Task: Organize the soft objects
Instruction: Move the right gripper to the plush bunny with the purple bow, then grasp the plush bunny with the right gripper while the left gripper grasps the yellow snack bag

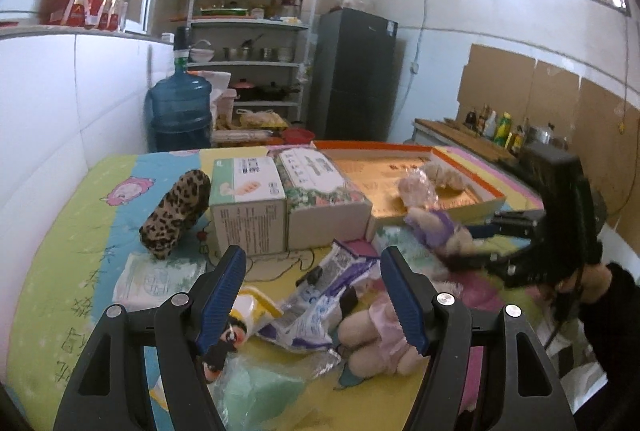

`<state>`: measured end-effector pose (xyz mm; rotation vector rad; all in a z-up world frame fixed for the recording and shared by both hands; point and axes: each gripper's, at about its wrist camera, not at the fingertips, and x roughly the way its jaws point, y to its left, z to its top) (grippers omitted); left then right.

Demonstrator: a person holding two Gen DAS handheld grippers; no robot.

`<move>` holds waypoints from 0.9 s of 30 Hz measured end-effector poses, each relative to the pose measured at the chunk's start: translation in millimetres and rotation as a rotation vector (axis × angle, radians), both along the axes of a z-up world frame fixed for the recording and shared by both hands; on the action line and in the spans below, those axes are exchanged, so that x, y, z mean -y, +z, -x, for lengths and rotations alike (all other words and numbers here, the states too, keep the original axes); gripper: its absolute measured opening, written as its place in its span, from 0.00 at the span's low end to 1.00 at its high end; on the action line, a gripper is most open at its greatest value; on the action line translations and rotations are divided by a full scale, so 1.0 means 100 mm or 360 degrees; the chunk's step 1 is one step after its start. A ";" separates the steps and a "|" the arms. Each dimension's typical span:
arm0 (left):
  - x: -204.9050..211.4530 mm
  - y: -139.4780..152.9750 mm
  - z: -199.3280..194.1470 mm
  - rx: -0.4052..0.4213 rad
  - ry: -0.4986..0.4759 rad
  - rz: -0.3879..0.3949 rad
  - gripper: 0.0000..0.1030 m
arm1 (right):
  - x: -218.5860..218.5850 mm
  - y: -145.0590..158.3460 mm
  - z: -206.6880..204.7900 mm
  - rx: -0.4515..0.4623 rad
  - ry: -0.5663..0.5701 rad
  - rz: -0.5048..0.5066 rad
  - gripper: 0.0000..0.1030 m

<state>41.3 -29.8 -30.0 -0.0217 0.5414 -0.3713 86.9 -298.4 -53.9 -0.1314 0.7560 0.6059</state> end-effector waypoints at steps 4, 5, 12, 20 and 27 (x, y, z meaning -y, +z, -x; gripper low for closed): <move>-0.02 -0.08 0.08 -0.0021 0.0022 -0.0055 0.69 | 0.11 0.00 -0.02 -0.0027 -0.0048 -0.0133 0.52; -0.05 -0.09 0.09 -0.0025 0.0033 -0.0063 0.69 | 0.12 0.00 -0.02 -0.0024 -0.0057 -0.0147 0.52; -0.32 -0.15 0.14 -0.0049 0.0120 -0.0077 0.69 | 0.16 0.09 0.10 0.0073 -0.0103 -0.0229 0.51; -0.54 -0.26 -0.23 -0.0311 -0.0090 -0.0059 0.69 | 0.06 0.20 0.18 0.0133 -0.0111 -0.0251 0.51; -0.46 -0.36 -0.46 -0.0475 -0.0191 -0.0175 0.69 | 0.02 0.18 0.23 0.0127 -0.0148 -0.0263 0.51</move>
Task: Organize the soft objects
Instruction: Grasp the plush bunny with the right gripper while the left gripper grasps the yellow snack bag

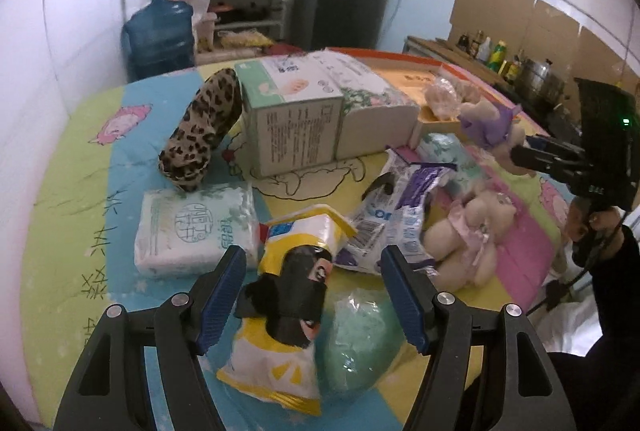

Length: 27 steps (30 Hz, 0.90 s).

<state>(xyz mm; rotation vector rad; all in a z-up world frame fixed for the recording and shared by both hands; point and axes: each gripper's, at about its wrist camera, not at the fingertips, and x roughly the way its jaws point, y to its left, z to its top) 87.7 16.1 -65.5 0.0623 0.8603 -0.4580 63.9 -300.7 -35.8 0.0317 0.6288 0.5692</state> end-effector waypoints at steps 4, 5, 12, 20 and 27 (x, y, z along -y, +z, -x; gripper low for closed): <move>-0.05 -0.05 -0.10 -0.0089 0.0020 0.0072 0.66 | -0.02 0.01 0.00 0.0003 -0.0010 0.0003 0.51; -0.07 -0.07 -0.09 -0.0106 0.0028 0.0091 0.64 | -0.02 0.01 0.00 0.0004 -0.0009 0.0007 0.51; -0.13 -0.09 -0.06 -0.0121 0.0103 0.0092 0.47 | -0.06 0.02 -0.02 0.0011 -0.0001 0.0016 0.51; -0.03 -0.02 0.02 -0.0051 0.0110 0.0001 0.39 | -0.04 0.01 0.00 0.0015 -0.0010 -0.0008 0.51; -0.04 0.06 0.04 -0.0016 0.0129 0.0020 0.34 | 0.00 0.01 0.02 0.0020 -0.0032 -0.0022 0.51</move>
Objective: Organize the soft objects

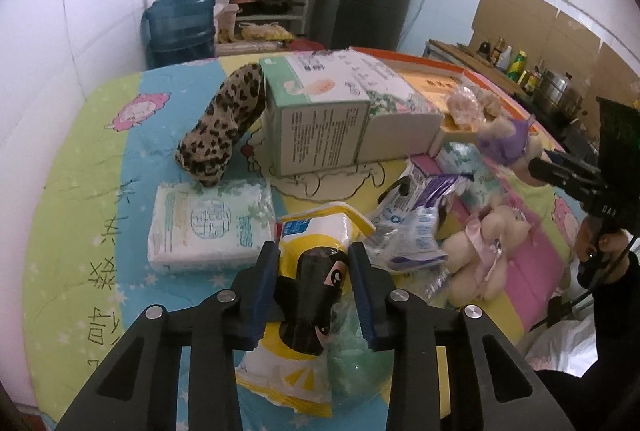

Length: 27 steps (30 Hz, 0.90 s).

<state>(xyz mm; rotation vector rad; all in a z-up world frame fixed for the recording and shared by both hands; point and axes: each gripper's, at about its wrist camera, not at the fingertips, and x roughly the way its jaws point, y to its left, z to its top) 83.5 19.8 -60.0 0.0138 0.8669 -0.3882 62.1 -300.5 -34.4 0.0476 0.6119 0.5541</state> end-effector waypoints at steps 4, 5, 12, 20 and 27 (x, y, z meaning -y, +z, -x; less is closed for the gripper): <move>-0.01 0.10 0.03 0.0053 0.0006 0.0035 0.33 | 0.02 0.00 0.02 0.0005 -0.0006 -0.0004 0.50; -0.01 0.12 0.04 0.0061 0.0007 0.0038 0.33 | 0.02 0.01 0.02 0.0007 -0.0009 -0.0005 0.50; -0.06 0.30 0.05 0.0159 0.0047 0.0090 0.31 | 0.07 0.03 0.03 0.0023 -0.0021 -0.0029 0.49; -0.06 0.52 0.09 0.0269 0.0071 0.0128 0.31 | 0.09 0.08 0.08 0.0066 -0.0037 -0.0040 0.43; 0.06 0.73 0.13 0.0380 0.0020 0.0159 0.31 | 0.17 0.16 0.12 0.0120 -0.0065 -0.0065 0.43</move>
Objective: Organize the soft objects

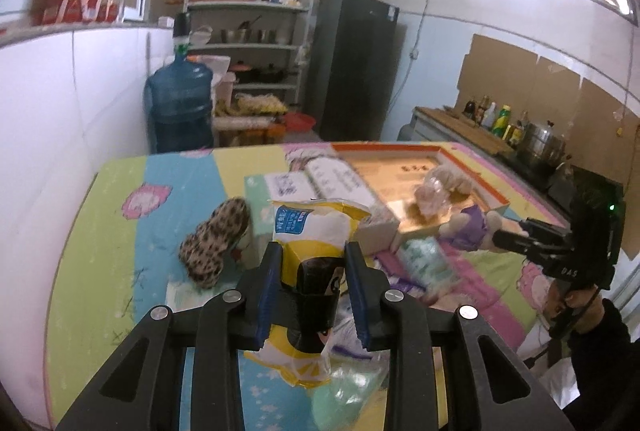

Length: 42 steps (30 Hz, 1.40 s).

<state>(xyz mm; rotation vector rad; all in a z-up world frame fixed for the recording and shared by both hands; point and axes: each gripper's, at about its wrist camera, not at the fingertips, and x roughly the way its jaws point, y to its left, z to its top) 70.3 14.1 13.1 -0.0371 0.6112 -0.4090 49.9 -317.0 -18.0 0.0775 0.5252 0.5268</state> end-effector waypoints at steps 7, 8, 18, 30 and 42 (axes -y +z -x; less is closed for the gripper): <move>0.13 0.16 0.01 0.0072 -0.0031 0.0018 0.31 | 0.09 0.09 0.06 0.0048 -0.0037 -0.0039 0.43; 0.14 0.18 0.01 0.0083 -0.0033 0.0020 0.31 | 0.11 0.10 0.06 0.0054 -0.0043 -0.0042 0.43; 0.34 0.46 0.03 0.0197 -0.0083 0.0023 0.31 | 0.25 0.16 0.12 0.0103 -0.0097 -0.0071 0.43; 0.95 0.59 -0.14 0.0226 -0.0250 0.0065 0.31 | 0.54 0.27 0.20 0.0175 -0.0190 -0.0064 0.43; 1.59 0.44 -0.49 0.0140 -0.0313 0.0102 0.31 | 0.89 0.31 0.10 0.0212 -0.0269 -0.0043 0.43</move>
